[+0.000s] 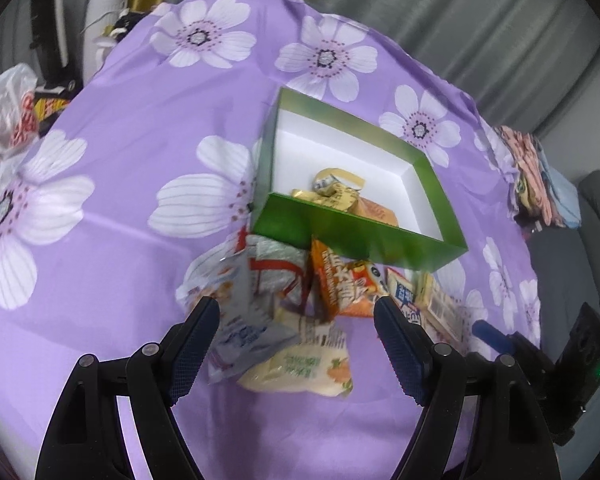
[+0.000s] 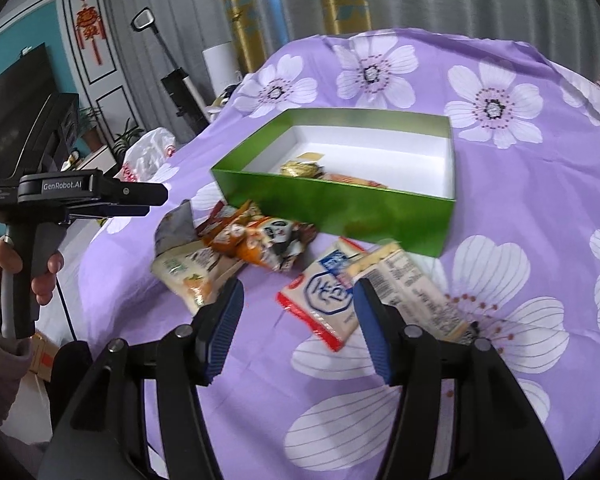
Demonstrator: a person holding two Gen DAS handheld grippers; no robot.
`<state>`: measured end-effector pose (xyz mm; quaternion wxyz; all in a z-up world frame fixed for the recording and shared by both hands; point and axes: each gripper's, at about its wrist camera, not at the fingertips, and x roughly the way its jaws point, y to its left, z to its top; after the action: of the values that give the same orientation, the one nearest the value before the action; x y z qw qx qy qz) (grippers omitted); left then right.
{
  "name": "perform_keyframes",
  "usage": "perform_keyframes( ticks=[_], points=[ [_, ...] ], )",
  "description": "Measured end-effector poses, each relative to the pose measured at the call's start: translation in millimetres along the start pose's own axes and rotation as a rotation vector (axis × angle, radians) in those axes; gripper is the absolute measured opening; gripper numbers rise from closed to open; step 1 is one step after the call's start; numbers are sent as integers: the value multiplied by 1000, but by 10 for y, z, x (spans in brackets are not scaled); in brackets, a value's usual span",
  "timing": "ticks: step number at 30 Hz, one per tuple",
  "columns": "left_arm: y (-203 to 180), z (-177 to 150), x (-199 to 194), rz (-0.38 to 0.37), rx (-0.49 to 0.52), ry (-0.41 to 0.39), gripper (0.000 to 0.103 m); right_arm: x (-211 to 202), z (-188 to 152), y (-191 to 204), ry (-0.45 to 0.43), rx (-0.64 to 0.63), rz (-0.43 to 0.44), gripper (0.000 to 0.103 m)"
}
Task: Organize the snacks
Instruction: 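Return the right tool to the pile and grasp the white-and-green bag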
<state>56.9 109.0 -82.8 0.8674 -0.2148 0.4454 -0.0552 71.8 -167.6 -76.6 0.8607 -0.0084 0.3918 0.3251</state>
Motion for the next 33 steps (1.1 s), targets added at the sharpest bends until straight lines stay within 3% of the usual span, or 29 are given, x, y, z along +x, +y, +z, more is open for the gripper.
perform_keyframes(
  ticks=[8, 21, 24, 33],
  points=[
    [171, -137, -48, -4, -45, 13, 80, 127, -46, 213, 42, -25, 51, 57],
    [103, -447, 168, -42, 32, 43, 79, 469, -204, 503, 144, -68, 117, 57],
    [122, -447, 236, -58, 29, 56, 70, 561, -215, 562, 163, -80, 133, 57],
    [47, -424, 347, -71, 65, 76, 66, 793, -117, 638, 180, -89, 168, 57]
  ],
)
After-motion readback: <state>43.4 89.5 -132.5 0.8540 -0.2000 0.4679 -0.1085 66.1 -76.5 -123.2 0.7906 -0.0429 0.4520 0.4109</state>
